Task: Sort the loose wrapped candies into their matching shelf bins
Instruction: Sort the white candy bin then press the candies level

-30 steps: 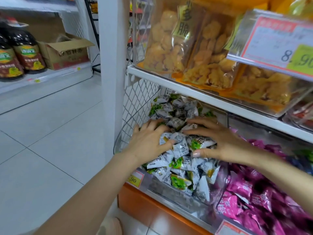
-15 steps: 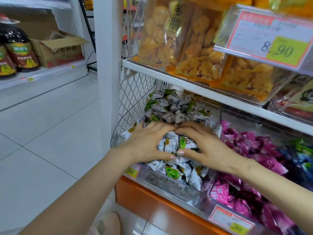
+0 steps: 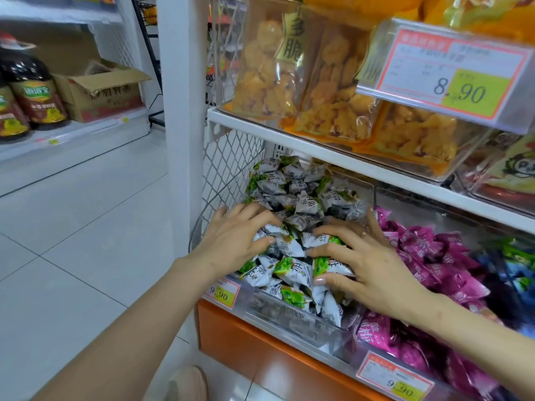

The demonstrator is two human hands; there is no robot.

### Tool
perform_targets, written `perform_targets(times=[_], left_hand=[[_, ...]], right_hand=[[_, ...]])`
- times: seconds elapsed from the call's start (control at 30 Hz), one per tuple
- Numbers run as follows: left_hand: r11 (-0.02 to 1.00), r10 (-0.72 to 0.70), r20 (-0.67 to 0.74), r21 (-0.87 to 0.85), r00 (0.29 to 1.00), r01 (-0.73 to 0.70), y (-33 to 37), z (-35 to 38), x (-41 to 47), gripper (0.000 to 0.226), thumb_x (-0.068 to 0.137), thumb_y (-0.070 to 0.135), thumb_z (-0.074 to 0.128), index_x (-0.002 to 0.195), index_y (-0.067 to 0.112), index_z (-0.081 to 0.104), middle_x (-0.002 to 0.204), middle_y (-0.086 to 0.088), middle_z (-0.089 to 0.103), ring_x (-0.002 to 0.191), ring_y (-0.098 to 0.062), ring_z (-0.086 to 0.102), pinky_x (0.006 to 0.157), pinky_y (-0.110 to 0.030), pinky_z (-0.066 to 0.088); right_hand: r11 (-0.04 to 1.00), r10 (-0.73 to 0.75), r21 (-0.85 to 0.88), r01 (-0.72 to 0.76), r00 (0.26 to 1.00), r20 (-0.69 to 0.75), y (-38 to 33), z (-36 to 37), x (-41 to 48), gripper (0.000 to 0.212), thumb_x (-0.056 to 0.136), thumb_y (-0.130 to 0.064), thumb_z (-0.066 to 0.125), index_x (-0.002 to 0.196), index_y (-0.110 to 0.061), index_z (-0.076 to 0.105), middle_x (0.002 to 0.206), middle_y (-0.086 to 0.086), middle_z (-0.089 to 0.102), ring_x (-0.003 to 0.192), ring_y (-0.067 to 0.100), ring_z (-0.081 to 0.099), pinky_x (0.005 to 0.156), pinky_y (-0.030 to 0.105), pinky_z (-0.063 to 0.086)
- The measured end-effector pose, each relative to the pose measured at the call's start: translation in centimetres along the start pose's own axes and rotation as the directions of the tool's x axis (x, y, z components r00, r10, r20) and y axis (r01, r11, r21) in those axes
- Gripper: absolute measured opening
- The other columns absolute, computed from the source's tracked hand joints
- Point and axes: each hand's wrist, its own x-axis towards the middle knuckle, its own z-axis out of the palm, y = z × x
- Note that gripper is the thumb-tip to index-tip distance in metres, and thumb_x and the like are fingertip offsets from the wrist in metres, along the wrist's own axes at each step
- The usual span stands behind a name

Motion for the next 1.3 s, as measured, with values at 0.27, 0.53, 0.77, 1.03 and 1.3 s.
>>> perform_targets(times=[0.27, 0.53, 0.77, 1.03, 1.3], left_hand=[[0.985, 0.040, 0.012, -0.171, 0.999, -0.037, -0.7, -0.3, -0.2, 0.067, 0.075, 0.068, 0.012, 0.127, 0.040, 0.044, 0.129, 0.015, 0.042, 0.123, -0.008, 0.033, 0.106, -0.039, 0.025], [0.989, -0.071, -0.047, -0.135, 0.996, 0.064, 1.8, 0.7, 0.2, 0.076, 0.061, 0.083, 0.017, 0.111, 0.036, 0.050, 0.130, 0.012, 0.042, 0.126, -0.013, 0.029, 0.109, -0.044, 0.018], [0.993, -0.088, -0.025, -0.081, 0.996, 0.086, 2.6, 1.1, 0.3, 0.076, 0.067, 0.078, 0.012, 0.120, 0.044, 0.055, 0.141, 0.009, 0.033, 0.133, -0.014, 0.017, 0.113, -0.044, 0.006], [0.987, -0.017, 0.077, -0.158, 0.997, 0.029, 1.8, 0.5, 0.1, 0.049, 0.070, 0.076, 0.049, 0.097, 0.037, 0.059, 0.141, 0.014, 0.030, 0.136, -0.008, 0.011, 0.114, -0.049, -0.001], [0.998, -0.014, 0.101, -0.053, 0.995, 0.020, 2.4, -0.1, 0.1, 0.101, 0.061, 0.086, 0.043, 0.145, 0.038, 0.016, 0.151, 0.012, 0.018, 0.143, -0.015, 0.006, 0.113, -0.058, -0.004]], right_hand=[[0.984, 0.046, 0.158, -0.076, 0.982, 0.185, 3.9, -0.4, 3.0, 0.060, 0.074, -0.085, 0.021, 0.114, -0.051, 0.051, 0.136, -0.026, 0.029, 0.134, 0.001, 0.022, 0.115, 0.038, -0.008], [0.976, 0.174, 0.100, -0.194, 0.967, 0.185, 3.6, -0.4, 5.5, 0.058, 0.071, -0.080, 0.028, 0.111, -0.046, 0.053, 0.138, -0.021, 0.036, 0.133, 0.006, 0.028, 0.096, 0.017, 0.004], [0.979, 0.001, 0.197, -0.048, 0.973, 0.233, 2.6, -0.5, 2.7, 0.062, 0.075, -0.085, 0.015, 0.110, -0.050, 0.054, 0.129, -0.022, 0.038, 0.133, 0.006, 0.030, 0.117, 0.047, -0.007], [0.970, -0.045, 0.240, -0.025, 0.959, 0.280, 2.4, -0.9, 1.0, 0.054, 0.084, -0.075, 0.011, 0.126, -0.053, 0.037, 0.140, -0.023, 0.034, 0.134, -0.003, 0.027, 0.115, 0.031, -0.014], [0.968, -0.006, 0.242, -0.063, 0.961, 0.275, 1.7, -1.0, 0.6, 0.056, 0.083, -0.076, 0.019, 0.133, -0.054, 0.029, 0.146, -0.026, 0.024, 0.138, -0.006, 0.018, 0.115, 0.029, -0.013]])
